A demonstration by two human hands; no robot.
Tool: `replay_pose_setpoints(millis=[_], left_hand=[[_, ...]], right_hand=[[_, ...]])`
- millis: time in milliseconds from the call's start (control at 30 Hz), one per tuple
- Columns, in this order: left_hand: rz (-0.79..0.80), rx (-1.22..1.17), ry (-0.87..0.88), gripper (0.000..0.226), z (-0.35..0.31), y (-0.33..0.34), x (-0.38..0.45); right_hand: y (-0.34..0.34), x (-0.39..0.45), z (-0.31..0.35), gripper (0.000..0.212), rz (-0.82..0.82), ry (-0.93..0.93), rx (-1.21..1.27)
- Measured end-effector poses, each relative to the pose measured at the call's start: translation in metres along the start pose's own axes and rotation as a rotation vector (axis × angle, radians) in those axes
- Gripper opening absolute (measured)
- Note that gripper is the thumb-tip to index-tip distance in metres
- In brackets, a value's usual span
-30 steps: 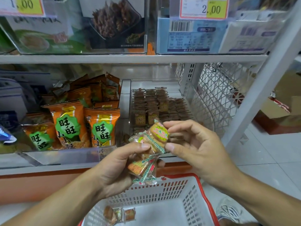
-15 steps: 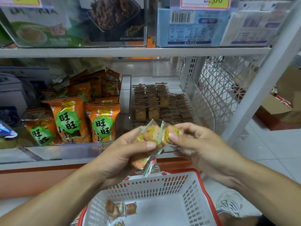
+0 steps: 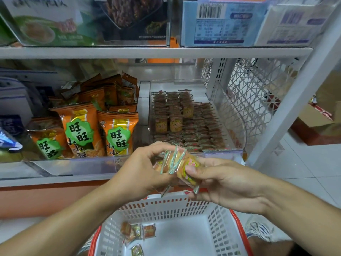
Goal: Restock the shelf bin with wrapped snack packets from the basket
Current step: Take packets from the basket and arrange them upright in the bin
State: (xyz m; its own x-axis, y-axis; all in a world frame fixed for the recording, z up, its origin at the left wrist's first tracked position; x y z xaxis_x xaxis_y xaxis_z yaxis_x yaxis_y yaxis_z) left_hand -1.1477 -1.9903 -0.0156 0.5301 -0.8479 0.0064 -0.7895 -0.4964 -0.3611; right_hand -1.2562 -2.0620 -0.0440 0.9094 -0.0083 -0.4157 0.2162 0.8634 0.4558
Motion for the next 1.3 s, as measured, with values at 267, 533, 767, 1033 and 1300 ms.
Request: replay_pose_setpoints(millis=[267, 533, 767, 1033, 1300], left_hand=[[-0.169, -0.063, -0.117, 0.096, 0.01, -0.014, 0.002], [-0.124, -0.083, -0.187, 0.101, 0.014, 0.005, 0.011], [-0.145, -0.07, -0.194, 0.084, 0.017, 0.004, 0.011], [-0.143, -0.057, -0.209, 0.081, 0.022, 0.005, 0.011], [-0.132, -0.09, -0.235, 0.081, 0.024, 0.004, 0.012]], right_hand=[[-0.048, 0.008, 0.083, 0.055, -0.408, -0.374, -0.679], [-0.087, 0.086, 0.149, 0.05, -0.665, -0.215, -1.496], [-0.106, 0.118, 0.155, 0.068, -0.709, -0.283, -1.331], [-0.111, 0.117, 0.148, 0.028, -0.734, -0.383, -1.142], [-0.106, 0.124, 0.144, 0.063, -0.629, -0.31, -1.316]])
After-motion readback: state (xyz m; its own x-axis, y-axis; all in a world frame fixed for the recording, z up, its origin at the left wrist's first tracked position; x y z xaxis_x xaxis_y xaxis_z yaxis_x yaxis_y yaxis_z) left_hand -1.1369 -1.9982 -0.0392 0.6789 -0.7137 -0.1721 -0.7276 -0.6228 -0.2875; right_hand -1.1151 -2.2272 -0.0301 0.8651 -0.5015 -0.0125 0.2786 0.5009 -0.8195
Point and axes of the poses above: each hand's wrist, its own x-axis towards the middle knuckle, its own y-axis out of the palm, z = x × y, the point moved 10 cm from there along x, towards the middle knuckle, and after that the axes turned 5 degrees about -y, right-handed, at the moved point
